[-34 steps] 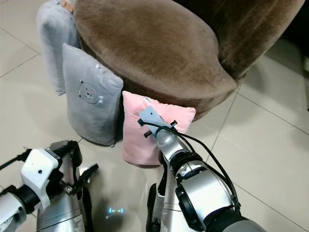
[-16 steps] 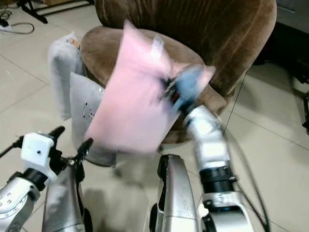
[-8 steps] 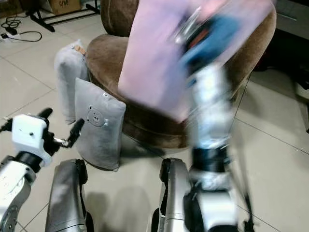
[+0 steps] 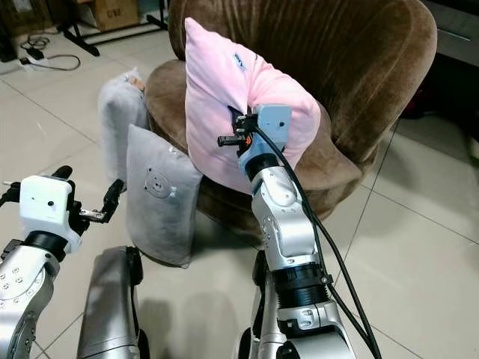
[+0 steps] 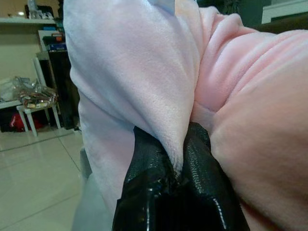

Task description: Move the pillow to the sofa from floor

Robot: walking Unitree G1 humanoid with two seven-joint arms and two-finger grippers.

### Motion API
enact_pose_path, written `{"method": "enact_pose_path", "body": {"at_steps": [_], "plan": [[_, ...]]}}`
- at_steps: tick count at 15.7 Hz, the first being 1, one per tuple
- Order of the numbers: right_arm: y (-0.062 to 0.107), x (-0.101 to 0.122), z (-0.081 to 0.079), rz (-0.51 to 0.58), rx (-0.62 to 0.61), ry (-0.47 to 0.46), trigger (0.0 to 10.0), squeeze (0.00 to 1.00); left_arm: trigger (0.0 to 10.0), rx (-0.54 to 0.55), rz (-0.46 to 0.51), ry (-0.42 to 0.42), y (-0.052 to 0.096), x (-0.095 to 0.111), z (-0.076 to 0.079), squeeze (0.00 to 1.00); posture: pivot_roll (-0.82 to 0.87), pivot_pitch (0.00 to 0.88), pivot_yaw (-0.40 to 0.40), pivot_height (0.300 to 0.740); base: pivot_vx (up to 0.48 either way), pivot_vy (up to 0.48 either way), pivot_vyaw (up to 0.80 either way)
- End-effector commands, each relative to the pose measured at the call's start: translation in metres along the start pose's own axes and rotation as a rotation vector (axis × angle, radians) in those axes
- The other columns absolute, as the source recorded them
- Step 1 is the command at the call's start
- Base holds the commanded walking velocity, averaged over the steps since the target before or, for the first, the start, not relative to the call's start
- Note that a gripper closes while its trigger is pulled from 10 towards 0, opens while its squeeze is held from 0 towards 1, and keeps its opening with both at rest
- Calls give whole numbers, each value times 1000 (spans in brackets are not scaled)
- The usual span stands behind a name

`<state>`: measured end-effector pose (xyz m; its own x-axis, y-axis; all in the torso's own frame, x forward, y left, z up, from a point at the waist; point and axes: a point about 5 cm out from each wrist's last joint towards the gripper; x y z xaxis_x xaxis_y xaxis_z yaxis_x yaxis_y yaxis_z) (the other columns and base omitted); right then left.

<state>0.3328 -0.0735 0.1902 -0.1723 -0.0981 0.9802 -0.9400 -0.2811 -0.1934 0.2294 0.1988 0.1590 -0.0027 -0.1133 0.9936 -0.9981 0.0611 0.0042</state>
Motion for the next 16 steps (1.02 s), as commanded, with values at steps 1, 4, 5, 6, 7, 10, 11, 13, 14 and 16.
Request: {"method": "enact_pose_path", "body": {"at_steps": [1,4,5,6,7,10,11,13,14,16], "plan": [[5,-11,9,-63,-34,10,10000,0,10000,12,17,-6,-3,1,1,537,1,0,-70,467,0,0,0],[12,-13,14,-79,-42,57,10000,0,10000,47,-11,-96,-8,-6,-1,541,-2,0,-70,497,0,0,0],[15,-13,16,-92,-43,60,10000,0,10000,64,-7,-110,-8,-8,-2,541,-7,0,-67,507,0,0,0],[18,-14,19,-109,-42,69,10000,0,10000,78,-8,-106,-8,-10,-2,541,-11,0,-65,517,0,0,0],[23,-16,23,-131,-40,94,10000,0,10000,70,-18,-106,-9,-12,-1,541,-13,0,-63,532,0,0,0],[25,-15,25,-131,-49,127,10000,0,10000,51,-10,-120,-15,-13,5,533,-13,0,-58,557,0,0,0],[24,-15,25,-131,-51,129,10000,0,10000,48,-3,-123,-17,-11,6,537,-13,0,-57,562,0,0,0],[24,-13,23,-132,-55,122,10000,0,10000,56,4,-125,-20,-11,5,537,-13,0,-54,582,0,0,0],[24,-13,23,-130,-57,125,10000,0,10000,61,3,-126,-21,-11,5,533,-13,0,-54,587,0,0,0],[25,-12,24,-129,-73,100,10000,0,10000,50,12,-128,-24,-10,7,529,-16,0,-47,612,0,0,0]]}}
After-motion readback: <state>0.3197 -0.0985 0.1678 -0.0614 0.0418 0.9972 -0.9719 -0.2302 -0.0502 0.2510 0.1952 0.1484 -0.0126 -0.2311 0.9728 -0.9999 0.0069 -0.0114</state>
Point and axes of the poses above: a point about 5 cm out from each wrist's last joint towards the gripper, its own y axis pointing back from the gripper into the wrist, its own x axis along the axis of the wrist's last joint, z = x × y, and after that the axes turned 8 degrees about y, right-handed
